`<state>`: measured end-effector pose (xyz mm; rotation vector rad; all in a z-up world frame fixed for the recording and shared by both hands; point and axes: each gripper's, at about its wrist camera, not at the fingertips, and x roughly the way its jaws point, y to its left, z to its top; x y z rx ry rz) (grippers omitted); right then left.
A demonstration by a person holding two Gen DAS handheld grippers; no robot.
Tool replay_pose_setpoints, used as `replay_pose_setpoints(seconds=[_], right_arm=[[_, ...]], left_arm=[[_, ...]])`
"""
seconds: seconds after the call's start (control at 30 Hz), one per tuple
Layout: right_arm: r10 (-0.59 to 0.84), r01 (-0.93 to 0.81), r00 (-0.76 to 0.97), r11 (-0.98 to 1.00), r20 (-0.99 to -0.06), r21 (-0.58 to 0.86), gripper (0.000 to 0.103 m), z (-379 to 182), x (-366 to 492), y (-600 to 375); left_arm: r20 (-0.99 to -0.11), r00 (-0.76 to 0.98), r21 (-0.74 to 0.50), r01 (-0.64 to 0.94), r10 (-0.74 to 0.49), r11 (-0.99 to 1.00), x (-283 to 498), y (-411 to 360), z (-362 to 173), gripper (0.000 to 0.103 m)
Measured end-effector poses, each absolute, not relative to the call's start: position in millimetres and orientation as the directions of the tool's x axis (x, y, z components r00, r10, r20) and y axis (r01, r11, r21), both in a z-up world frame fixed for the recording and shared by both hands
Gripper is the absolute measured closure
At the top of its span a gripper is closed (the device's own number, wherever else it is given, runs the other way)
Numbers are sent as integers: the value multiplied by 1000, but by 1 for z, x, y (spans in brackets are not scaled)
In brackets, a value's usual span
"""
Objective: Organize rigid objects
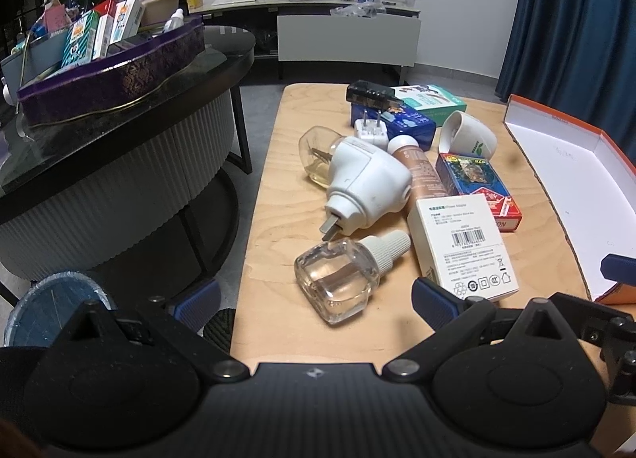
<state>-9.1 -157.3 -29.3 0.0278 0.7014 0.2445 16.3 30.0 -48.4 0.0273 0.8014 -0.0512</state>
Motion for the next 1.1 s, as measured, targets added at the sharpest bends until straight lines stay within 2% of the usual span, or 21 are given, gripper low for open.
replay_pose_setpoints(seconds=[0.77, 0.87, 1.0, 1.1], right_arm=[[232, -212, 744, 971, -626, 107, 1, -31, -6, -159], [267, -215, 769, 964, -581, 158, 1, -34, -5, -160], [283, -214, 774, 959, -567, 186, 1, -35, -5, -162], [290, -212, 778, 956, -557, 201, 1, -34, -5, -162]], left_arm=[[-730, 683, 17, 55, -26, 998, 28, 30, -58, 0], [-729, 685, 23, 57, -22, 998, 30, 29, -59, 0], [-725, 689, 39, 59, -12, 997, 34, 27, -63, 0], [-726, 686, 20, 94, -50, 995, 34, 24, -66, 0]])
